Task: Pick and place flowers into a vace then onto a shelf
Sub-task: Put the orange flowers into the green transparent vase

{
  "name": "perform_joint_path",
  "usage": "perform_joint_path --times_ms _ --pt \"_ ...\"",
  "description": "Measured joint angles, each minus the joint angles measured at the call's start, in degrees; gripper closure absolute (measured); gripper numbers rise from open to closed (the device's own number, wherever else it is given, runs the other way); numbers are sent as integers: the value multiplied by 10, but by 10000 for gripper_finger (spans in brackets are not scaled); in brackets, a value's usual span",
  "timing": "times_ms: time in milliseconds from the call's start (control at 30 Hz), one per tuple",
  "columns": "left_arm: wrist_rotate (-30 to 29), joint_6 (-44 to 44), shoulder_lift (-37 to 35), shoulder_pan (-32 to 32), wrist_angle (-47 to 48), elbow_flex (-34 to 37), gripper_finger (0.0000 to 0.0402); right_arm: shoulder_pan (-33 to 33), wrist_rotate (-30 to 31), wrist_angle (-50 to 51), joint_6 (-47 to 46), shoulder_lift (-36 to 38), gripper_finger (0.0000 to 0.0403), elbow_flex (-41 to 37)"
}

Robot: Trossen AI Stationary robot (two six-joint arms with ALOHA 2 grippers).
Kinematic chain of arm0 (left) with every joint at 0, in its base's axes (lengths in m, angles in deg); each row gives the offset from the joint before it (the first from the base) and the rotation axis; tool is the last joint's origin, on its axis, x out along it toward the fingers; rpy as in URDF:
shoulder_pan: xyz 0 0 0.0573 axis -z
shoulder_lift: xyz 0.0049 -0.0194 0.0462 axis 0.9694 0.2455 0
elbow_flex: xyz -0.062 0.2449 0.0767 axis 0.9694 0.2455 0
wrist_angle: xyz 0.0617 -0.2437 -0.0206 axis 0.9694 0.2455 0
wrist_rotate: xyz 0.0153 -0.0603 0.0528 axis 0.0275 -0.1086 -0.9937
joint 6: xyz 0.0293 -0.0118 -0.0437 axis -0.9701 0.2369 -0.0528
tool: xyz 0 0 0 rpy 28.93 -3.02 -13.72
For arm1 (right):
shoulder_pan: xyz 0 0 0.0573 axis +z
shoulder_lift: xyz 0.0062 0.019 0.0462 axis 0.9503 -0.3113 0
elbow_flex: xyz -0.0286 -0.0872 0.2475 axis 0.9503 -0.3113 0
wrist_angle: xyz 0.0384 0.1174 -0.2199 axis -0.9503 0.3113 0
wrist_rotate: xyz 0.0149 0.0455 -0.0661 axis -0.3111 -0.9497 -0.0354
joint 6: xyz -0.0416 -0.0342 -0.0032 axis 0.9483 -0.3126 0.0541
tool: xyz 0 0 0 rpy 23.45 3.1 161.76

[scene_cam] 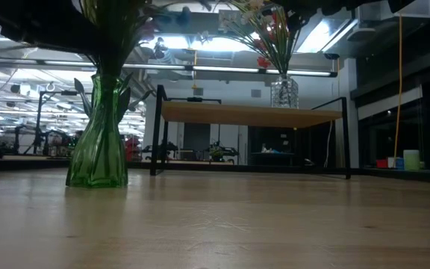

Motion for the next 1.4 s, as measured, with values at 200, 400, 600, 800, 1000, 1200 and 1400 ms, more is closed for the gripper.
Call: perform_joint_path --times_ms 200,400,600,800,1000,1200,1400 --pt "-34 -22 -15 15 0 0 265 0 0 0 0 0 401 0" --pt "-33 -41 -28 19 0 0 263 0 0 0 -2 0 401 0" --pt "-31 -56 -28 10 0 0 287 0 0 0 -2 0 401 0" --pt "-13 -56 -28 10 14 0 369 0 0 6 -2 0 401 0" --pt "27 6 -28 6 47 0 388 0 0 7 -2 0 401 0" --pt "33 9 -28 6 56 0 389 0 0 7 -2 0 401 0" --pt "10 -11 -28 12 56 0 362 0 0 7 -2 0 401 0"
